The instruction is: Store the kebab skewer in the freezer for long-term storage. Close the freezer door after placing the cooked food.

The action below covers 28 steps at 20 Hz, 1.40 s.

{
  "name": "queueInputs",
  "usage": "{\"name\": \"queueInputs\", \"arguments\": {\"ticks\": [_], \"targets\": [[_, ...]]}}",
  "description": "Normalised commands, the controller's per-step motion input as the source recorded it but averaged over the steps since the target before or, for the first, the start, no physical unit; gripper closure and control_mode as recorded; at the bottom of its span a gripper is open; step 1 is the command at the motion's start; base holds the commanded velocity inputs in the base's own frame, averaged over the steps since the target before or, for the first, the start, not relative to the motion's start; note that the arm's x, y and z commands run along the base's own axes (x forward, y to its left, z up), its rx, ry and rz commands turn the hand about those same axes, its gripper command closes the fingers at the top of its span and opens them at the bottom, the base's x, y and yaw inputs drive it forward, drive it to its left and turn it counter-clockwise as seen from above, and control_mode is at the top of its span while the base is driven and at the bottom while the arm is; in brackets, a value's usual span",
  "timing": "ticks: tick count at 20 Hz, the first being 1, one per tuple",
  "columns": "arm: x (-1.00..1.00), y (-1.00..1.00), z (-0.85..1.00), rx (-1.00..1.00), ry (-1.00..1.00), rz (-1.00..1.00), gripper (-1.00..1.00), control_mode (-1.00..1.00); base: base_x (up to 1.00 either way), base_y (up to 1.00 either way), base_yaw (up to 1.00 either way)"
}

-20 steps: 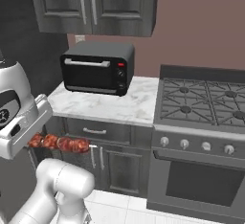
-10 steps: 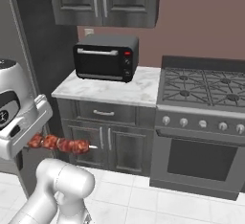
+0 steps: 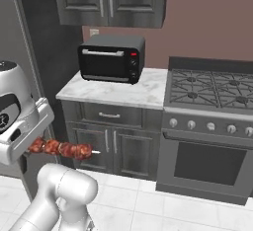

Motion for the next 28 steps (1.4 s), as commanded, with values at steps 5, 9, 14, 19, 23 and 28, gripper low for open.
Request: {"name": "queueInputs", "arguments": {"ticks": [5, 9, 14, 19, 23, 28], "targets": [[0.00, 0.00, 0.00, 0.00, 0.00, 0.00, 1.00, 1.00, -0.48, 0.57, 0.00], [0.00, 0.00, 0.00, 0.00, 0.00, 0.00, 1.00, 1.00, -0.31, 0.81, 0.00], [0.00, 0.00, 0.00, 0.00, 0.00, 0.00, 1.00, 1.00, -0.18, 0.89, 0.05], [0.00, 0.00, 0.00, 0.00, 0.00, 0.00, 1.00, 1.00, -0.02, 0.95, 0.29], [0.00, 0.00, 0.00, 0.00, 0.00, 0.00, 1.00, 1.00, -0.05, 0.77, 0.39], [0.00, 0.00, 0.00, 0.00, 0.00, 0.00, 1.00, 1.00, -0.15, 0.82, 0.34]]}}
